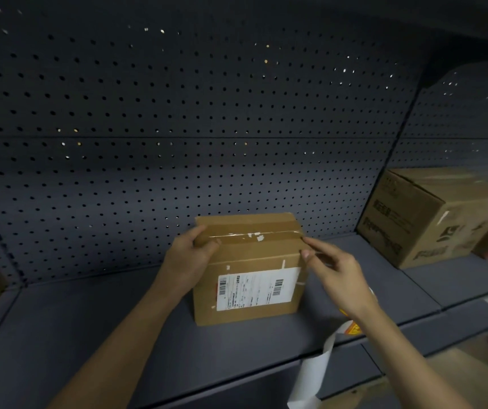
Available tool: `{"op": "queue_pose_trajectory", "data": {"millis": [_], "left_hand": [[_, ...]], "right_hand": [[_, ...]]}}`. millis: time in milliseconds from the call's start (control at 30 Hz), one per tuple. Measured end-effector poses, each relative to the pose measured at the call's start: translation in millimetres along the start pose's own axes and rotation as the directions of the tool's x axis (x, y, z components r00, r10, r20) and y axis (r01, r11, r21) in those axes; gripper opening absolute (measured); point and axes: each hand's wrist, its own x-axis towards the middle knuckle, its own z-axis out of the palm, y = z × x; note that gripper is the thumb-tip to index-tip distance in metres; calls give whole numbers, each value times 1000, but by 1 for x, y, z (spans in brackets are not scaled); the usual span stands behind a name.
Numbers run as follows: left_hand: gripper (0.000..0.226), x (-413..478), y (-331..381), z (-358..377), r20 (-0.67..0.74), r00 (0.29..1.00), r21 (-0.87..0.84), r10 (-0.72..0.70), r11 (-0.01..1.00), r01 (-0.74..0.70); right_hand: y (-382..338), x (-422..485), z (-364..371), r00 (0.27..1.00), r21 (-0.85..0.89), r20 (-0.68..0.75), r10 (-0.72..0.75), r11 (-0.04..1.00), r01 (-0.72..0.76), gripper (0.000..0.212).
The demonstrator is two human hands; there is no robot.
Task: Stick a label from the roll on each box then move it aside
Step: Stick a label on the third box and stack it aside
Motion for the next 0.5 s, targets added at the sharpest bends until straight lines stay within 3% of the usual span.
{"op": "queue_pose_trajectory", "data": {"millis": [367, 500], "left_hand": [[52, 18, -3, 23, 113, 993, -29, 23, 999, -20], [38, 9, -4, 26, -65, 980, 122, 190, 976, -181]], "right_hand": [[2, -24, -14, 994, -104, -108, 1, 994, -12, 37], [7, -32, -26, 985, -75, -171, 18, 997, -31, 31]]}}
